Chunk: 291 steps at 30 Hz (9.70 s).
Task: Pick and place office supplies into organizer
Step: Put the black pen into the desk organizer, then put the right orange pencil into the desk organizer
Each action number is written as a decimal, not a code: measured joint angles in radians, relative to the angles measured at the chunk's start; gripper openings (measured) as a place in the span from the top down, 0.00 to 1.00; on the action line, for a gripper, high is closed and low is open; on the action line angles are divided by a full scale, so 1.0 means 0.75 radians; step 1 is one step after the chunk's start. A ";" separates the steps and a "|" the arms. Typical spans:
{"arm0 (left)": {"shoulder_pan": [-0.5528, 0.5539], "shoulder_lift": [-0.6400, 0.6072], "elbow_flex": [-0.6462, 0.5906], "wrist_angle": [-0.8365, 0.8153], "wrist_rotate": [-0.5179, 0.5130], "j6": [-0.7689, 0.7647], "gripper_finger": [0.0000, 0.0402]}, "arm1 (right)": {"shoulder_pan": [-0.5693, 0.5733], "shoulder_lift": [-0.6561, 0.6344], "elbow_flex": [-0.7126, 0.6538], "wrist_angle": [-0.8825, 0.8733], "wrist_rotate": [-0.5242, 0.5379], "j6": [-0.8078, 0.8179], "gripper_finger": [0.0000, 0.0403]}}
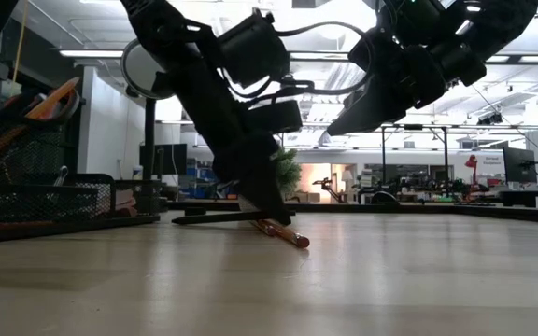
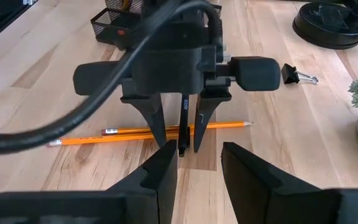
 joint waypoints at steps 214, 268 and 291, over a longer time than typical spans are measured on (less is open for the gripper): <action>-1.071 -1.144 -0.534 -1.039 -1.804 -1.313 0.69 | 0.423 0.369 -0.014 0.574 0.301 0.565 0.71; -1.072 -1.142 -0.536 -0.102 -1.117 -0.336 0.69 | 1.052 1.142 1.196 -0.914 1.444 1.551 0.71; -1.072 -1.141 -0.536 -0.108 -1.118 -0.336 0.69 | 0.928 1.192 1.196 -1.003 1.340 1.621 0.71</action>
